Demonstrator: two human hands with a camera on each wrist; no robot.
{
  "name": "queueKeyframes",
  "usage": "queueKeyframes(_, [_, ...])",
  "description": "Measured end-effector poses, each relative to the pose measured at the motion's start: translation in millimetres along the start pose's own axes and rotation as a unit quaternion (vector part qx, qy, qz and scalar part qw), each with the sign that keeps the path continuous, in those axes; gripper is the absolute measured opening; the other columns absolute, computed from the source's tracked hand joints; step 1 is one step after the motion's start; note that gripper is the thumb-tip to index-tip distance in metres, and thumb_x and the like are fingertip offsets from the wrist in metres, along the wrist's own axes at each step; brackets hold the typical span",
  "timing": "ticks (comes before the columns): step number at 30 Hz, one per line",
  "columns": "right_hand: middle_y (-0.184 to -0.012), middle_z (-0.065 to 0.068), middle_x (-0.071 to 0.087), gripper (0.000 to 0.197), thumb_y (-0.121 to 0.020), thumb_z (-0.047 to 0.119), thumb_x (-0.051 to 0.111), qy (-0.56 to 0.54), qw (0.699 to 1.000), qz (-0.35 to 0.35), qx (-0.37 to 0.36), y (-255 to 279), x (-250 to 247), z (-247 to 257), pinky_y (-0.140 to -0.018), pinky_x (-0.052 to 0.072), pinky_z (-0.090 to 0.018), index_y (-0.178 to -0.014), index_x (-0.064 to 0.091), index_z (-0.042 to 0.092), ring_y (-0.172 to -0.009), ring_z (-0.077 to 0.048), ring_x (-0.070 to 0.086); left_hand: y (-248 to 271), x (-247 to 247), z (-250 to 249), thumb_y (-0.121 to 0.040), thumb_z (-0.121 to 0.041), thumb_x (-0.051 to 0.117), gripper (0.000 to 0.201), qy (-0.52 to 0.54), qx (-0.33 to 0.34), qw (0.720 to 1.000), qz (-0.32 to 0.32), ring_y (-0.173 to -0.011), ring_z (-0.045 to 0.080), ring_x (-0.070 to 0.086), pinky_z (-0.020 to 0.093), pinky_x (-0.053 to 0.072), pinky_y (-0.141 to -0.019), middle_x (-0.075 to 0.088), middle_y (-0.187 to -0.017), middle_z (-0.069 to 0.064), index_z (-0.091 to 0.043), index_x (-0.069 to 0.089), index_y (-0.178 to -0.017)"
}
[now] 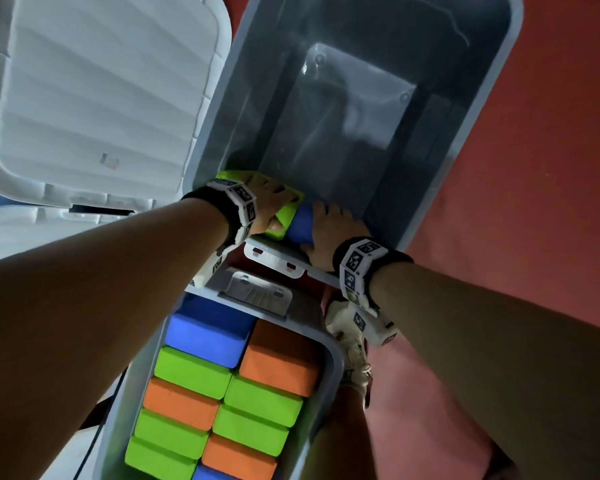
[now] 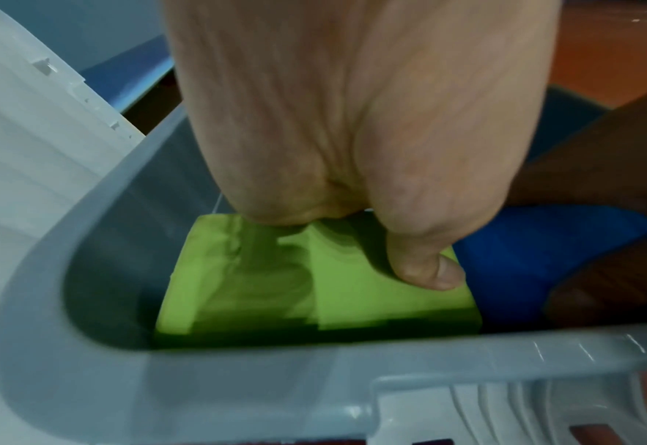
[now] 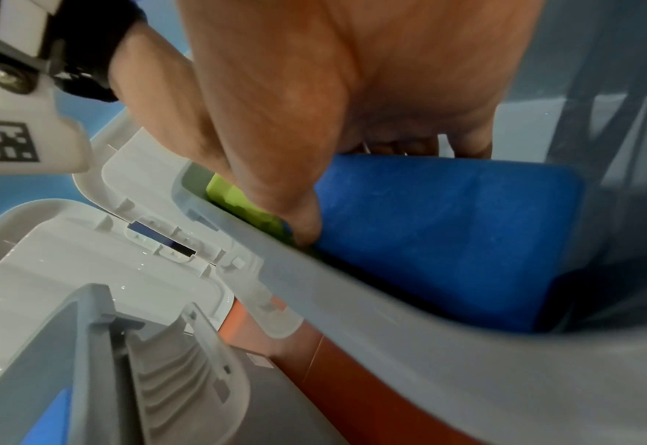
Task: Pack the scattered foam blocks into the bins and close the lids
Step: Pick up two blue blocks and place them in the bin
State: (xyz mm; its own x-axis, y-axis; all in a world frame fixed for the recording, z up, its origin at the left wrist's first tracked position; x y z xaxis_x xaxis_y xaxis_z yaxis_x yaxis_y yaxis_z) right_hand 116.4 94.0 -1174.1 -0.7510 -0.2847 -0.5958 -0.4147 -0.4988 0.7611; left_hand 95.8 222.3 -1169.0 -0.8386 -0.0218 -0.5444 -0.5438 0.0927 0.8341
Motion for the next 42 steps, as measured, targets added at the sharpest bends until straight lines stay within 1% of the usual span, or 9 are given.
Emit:
queueKeyframes(8, [-0.151,-0.016,0.032,0.098,-0.088,0.047,0.066,0.012,0.999,0.026,0.024,-10,4,5,-0.103,0.039,-0.053,-0.157,0.004,0.013,-0.134,-0.037,0.038,-9,3,3,-0.092,-0.035,0.063,0.072,0.029,-0.032,0.999,-0.003,-0.147,0.029,0.021,0.06,-0.001,-0.118,0.028,-0.157,0.001,-0.033,0.023,-0.151])
queueKeyframes(13, [-0.153,-0.014,0.03,0.091,-0.091,0.041,0.062,-0.015,0.999,0.019,0.044,6,-8,-4,-0.104,0.038,-0.054,-0.157,0.004,0.014,-0.135,-0.038,0.036,2,-14,-6,-0.089,-0.031,0.066,0.062,0.013,-0.076,0.996,-0.035,-0.14,0.036,0.028,0.06,0.011,-0.118,0.039,-0.149,0.007,-0.031,0.038,-0.145])
queueKeyframes(17, [-0.145,-0.016,0.037,0.071,-0.093,0.037,0.057,-0.025,0.999,-0.02,0.026,36,-24,-24,-0.105,0.04,-0.047,-0.149,0.027,0.005,-0.131,-0.037,0.039,17,-32,-21,-0.093,-0.022,0.056,0.05,0.003,-0.076,0.996,-0.046,-0.135,0.033,0.033,0.056,0.024,-0.114,0.043,-0.144,0.004,-0.031,0.043,-0.141])
queueKeyframes(22, [-0.126,-0.011,0.052,0.036,-0.097,0.03,0.05,-0.081,0.992,-0.092,-0.027,95,-67,-80,-0.095,0.048,-0.038,-0.125,0.054,0.009,-0.116,-0.03,0.051,28,-90,-78,-0.087,-0.017,0.058,0.051,-0.019,-0.061,0.996,-0.055,-0.128,0.032,0.04,0.048,0.04,-0.102,0.052,-0.131,0.004,-0.03,0.048,-0.135])
queueKeyframes(27, [-0.105,-0.004,0.061,0.021,-0.095,0.028,0.043,-0.123,0.979,-0.164,0.009,163,-106,-169,-0.072,0.045,-0.033,-0.102,0.061,0.019,-0.096,-0.027,0.06,20,-162,-190,-0.086,-0.011,0.052,0.047,-0.066,-0.033,0.995,-0.062,-0.12,0.031,0.041,0.046,0.039,-0.094,0.054,-0.125,0.006,-0.026,0.052,-0.13])
queueKeyframes(31, [-0.107,-0.004,0.065,0.024,-0.096,0.032,0.043,-0.157,0.971,-0.167,0.073,219,-100,-263,-0.076,0.053,-0.038,-0.106,0.062,0.021,-0.094,-0.028,0.063,10,-205,-310,-0.09,-0.01,0.048,0.04,-0.051,0.058,0.996,-0.042,-0.118,0.029,0.051,0.039,0.044,-0.098,0.058,-0.129,0.004,-0.032,0.062,-0.121])
queueKeyframes(33, [-0.105,-0.003,0.066,0.025,-0.097,0.034,0.043,-0.153,0.966,-0.178,0.105,250,-90,-310,-0.07,0.048,-0.034,-0.108,0.062,0.021,-0.093,-0.028,0.065,3,-218,-374,-0.093,-0.012,0.049,0.031,-0.064,0.098,0.993,-0.021,-0.113,0.024,0.059,0.034,0.047,-0.097,0.064,-0.124,0.001,-0.029,0.07,-0.109])
queueKeyframes(37, [-0.107,-0.004,0.066,0.027,-0.097,0.032,0.044,-0.178,0.937,-0.212,0.211,351,-48,-450,-0.067,0.04,-0.033,-0.114,0.062,0.021,-0.095,-0.03,0.066,-11,-228,-542,-0.094,-0.013,0.05,0.027,-0.13,0.147,0.981,0.005,-0.108,0.025,0.061,0.028,0.046,-0.089,0.066,-0.119,0.003,-0.019,0.073,-0.106])
queueKeyframes(42, [-0.111,-0.008,0.066,0.028,-0.097,0.035,0.044,-0.255,0.887,-0.219,0.316,495,30,-624,-0.072,0.04,-0.035,-0.114,0.061,0.02,-0.098,-0.034,0.064,-22,-220,-771,-0.096,-0.017,0.047,0.028,-0.241,0.22,0.945,0.002,-0.111,0.031,0.06,0.035,0.048,-0.094,0.066,-0.121,0.01,-0.011,0.07,-0.111])
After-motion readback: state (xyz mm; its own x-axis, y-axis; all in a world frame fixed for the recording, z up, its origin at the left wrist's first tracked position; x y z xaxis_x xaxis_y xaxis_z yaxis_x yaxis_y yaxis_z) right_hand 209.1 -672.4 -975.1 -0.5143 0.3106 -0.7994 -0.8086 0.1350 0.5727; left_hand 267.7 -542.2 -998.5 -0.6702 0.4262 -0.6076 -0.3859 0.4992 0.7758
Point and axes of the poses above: each hand's wrist, its own y-axis away from the middle knuckle, its own x-axis out of the palm, z = x × y, the point moved 8 cm from there along -y, towards the middle knuckle
